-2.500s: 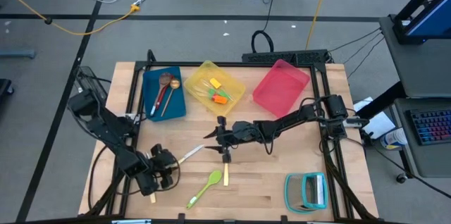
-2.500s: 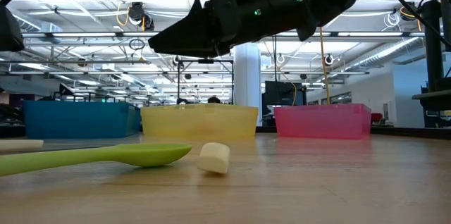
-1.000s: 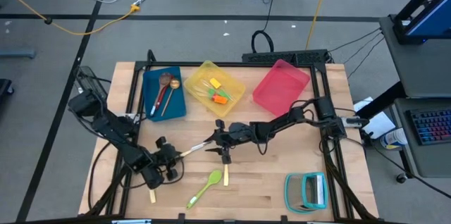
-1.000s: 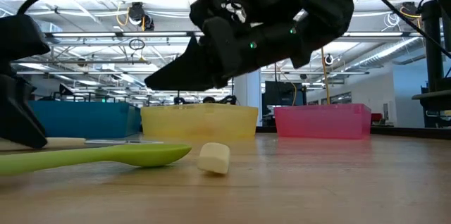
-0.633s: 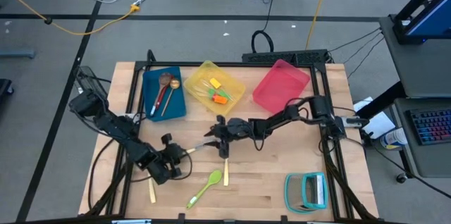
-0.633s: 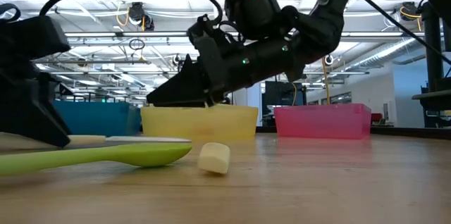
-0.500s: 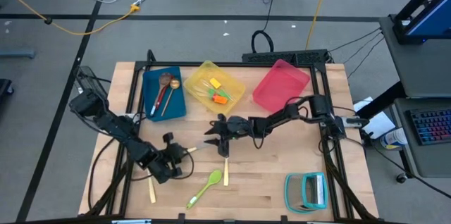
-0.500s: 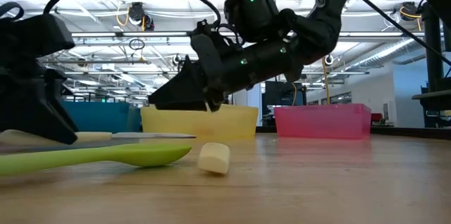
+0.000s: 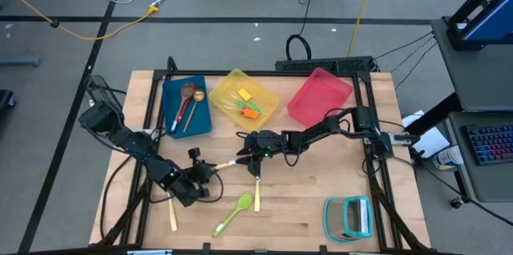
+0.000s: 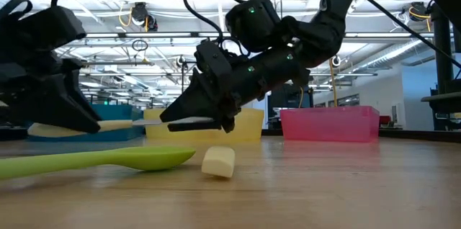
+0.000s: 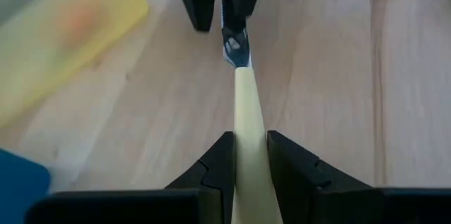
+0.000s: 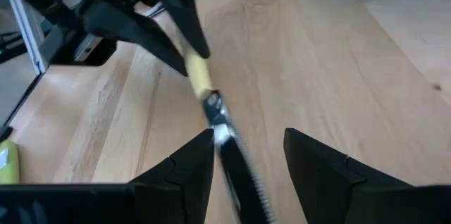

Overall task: Pick & Place Kitchen Items
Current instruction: Put the middle yellow table knife into the red bin

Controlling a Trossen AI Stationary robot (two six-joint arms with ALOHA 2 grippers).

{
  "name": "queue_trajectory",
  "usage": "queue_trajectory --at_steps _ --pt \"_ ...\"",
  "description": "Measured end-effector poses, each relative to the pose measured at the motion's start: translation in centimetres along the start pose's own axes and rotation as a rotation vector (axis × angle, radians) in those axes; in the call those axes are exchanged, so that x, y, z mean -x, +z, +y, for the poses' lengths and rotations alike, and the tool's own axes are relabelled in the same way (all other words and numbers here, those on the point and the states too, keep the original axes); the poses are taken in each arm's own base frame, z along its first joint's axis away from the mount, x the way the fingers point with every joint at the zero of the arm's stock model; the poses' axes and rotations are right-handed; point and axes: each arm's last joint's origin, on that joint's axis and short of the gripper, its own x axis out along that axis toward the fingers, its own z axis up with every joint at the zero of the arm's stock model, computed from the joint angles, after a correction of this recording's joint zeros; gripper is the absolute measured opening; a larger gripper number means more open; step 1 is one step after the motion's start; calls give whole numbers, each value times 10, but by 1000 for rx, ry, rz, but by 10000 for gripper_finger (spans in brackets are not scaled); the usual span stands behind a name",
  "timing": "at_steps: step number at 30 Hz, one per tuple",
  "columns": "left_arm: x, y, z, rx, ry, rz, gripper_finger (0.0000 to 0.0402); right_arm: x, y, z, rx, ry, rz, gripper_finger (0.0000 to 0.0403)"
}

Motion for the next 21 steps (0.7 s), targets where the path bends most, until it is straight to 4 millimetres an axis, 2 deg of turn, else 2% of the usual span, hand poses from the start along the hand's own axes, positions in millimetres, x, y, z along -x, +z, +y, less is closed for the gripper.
queue_trajectory --at_steps 10,21 --pt "0 3 1 -70 52 -46 76 0 2 0 -10 5 -15 160" --pt "0 3 1 -111 61 -50 76 1 9 1 31 40 -81 108"
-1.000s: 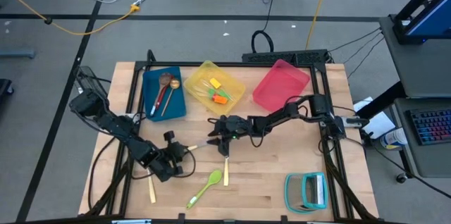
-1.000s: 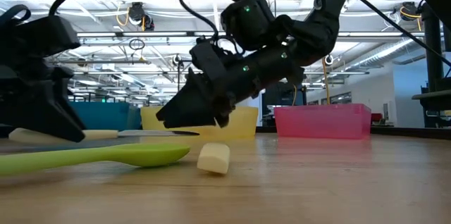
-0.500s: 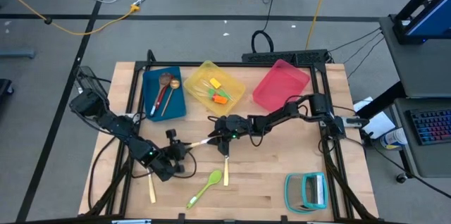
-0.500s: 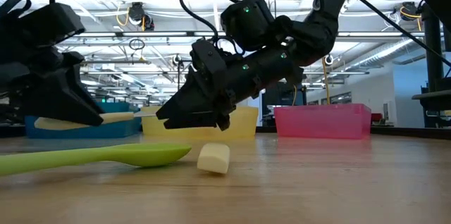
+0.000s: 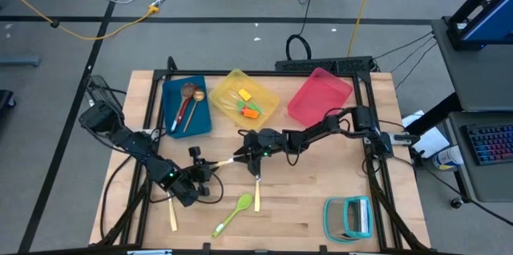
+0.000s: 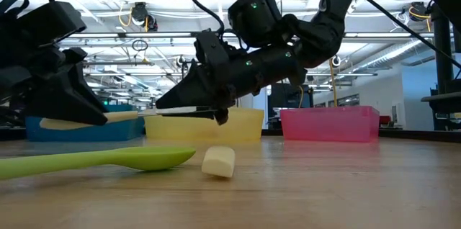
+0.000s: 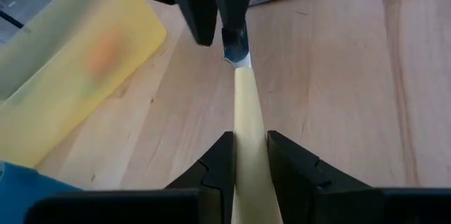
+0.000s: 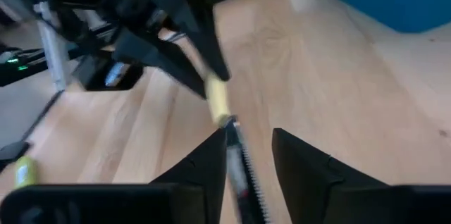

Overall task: Pick & Place Kitchen Items
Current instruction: Put the middle yellow table knife into the red bin

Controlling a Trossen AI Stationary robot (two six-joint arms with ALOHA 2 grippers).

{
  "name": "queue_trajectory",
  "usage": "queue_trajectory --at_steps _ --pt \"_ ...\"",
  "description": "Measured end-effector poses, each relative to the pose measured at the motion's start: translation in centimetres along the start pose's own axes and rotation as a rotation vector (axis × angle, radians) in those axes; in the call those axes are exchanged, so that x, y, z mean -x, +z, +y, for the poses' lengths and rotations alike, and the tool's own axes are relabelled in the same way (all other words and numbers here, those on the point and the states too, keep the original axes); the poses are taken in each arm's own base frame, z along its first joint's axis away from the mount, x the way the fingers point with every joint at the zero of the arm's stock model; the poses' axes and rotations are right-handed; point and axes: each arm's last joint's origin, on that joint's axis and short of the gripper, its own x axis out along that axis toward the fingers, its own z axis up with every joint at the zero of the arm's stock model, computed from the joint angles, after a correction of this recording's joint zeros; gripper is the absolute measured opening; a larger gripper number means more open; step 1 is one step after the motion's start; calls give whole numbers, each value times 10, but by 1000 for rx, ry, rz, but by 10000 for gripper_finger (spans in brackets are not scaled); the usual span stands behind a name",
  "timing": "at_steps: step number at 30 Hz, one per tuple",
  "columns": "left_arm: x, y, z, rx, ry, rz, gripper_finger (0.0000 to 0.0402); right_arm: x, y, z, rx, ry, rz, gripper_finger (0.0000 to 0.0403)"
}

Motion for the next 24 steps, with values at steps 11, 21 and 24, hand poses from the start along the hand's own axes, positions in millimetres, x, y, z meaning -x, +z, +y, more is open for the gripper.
queue_trajectory --at_steps 11,21,24 --pt "0 1 1 -1 28 -15 76 0 -1 1 0 35 20 58" --pt "0 1 1 -14 36 -18 75 0 0 1 44 40 14 5" --pt "0 1 1 -14 38 -19 75 0 0 1 64 40 13 4"
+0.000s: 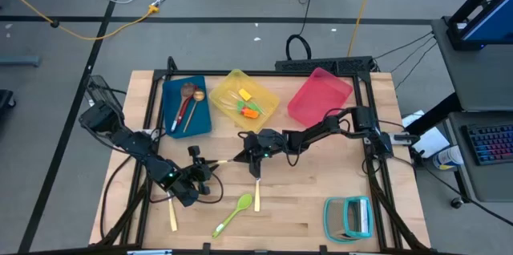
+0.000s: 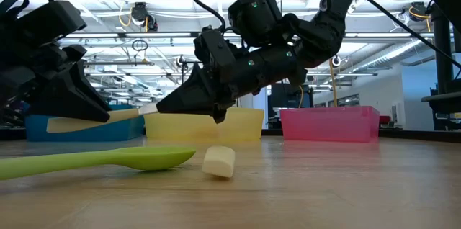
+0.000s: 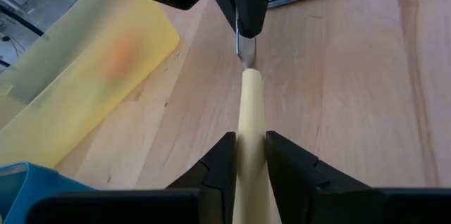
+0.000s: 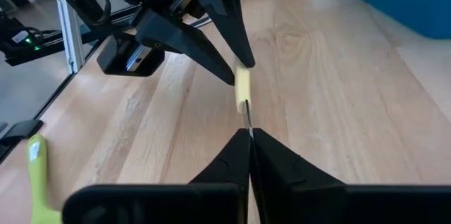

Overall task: Pick & Place Kitchen Items
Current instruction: Put the middle yellow table knife into the red bin

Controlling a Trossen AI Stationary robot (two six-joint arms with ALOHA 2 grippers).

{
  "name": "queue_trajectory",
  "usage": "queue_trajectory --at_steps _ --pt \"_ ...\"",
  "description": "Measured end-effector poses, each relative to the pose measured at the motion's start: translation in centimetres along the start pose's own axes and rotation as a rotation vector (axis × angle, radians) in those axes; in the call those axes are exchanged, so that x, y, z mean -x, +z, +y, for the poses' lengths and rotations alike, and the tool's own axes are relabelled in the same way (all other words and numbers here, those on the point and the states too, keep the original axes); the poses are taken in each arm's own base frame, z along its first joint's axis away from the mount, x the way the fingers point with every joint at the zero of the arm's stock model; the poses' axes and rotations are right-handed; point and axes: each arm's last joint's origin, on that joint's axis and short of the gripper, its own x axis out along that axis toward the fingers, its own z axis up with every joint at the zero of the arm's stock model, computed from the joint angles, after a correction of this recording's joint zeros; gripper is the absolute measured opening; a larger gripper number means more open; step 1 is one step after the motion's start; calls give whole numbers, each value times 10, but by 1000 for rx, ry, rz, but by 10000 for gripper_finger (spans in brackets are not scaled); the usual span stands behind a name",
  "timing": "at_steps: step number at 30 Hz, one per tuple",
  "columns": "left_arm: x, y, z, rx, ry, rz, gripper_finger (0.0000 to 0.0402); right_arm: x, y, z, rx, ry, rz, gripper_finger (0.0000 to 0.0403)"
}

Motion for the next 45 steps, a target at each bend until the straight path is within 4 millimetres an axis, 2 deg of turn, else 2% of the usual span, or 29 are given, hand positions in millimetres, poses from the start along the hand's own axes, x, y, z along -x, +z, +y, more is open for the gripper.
queue_trajectory --at_steps 16,25,28,36,41,45 --pt "0 0 0 24 -9 4 83 1 1 0 40 -3 9 1" --pt "0 0 0 24 -10 4 153 3 3 -9 33 -26 2 1" --pt "0 0 0 28 -10 5 172 8 10 -11 30 -40 6 1" --pt "0 0 0 28 -9 6 182 36 35 -2 85 -121 152 1" --pt "0 0 -1 30 -18 11 182 69 57 11 137 -316 224 1" --pt "0 -1 -1 45 -27 22 182 98 79 30 170 -449 214 1"
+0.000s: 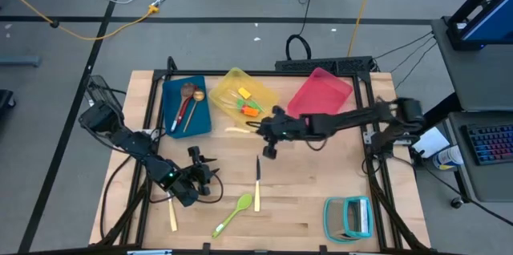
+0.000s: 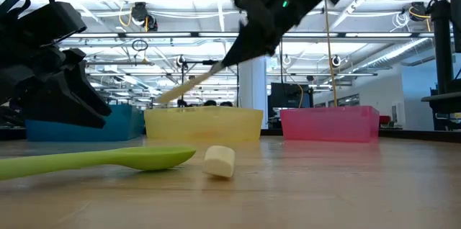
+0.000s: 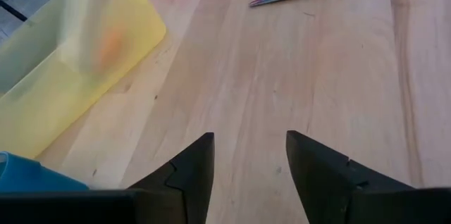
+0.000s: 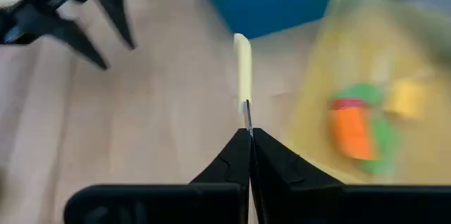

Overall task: Pick & Place Kitchen Items
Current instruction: Put the middle yellow table knife into the red bin

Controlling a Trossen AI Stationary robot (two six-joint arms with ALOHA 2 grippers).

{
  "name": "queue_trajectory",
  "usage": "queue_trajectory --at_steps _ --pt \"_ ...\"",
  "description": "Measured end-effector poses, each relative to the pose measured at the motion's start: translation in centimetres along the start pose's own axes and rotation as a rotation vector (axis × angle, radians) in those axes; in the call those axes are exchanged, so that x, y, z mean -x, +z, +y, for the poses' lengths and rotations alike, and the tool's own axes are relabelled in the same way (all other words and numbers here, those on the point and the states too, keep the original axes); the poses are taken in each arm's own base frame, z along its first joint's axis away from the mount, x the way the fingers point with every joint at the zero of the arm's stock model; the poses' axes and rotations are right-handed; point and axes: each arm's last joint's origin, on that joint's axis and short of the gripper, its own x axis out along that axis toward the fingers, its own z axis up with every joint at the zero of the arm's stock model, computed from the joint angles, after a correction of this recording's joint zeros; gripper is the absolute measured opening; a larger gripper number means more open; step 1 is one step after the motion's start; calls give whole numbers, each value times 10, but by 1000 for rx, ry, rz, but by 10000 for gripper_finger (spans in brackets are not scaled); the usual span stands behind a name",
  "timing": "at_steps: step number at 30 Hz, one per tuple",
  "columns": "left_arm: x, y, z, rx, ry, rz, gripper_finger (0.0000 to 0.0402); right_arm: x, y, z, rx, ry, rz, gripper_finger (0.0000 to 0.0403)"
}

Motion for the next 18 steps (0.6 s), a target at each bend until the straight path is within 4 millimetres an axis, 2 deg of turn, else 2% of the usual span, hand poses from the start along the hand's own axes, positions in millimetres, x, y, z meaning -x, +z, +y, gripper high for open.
queue_trajectory --at_steps 8,12,18 --pt "0 0 0 16 -5 2 182 68 13 6 32 -335 -37 1" --pt "0 0 0 29 -6 2 182 84 7 9 12 -519 -24 1" --pt "0 0 0 48 -7 2 182 92 -10 0 -118 -766 2 2"
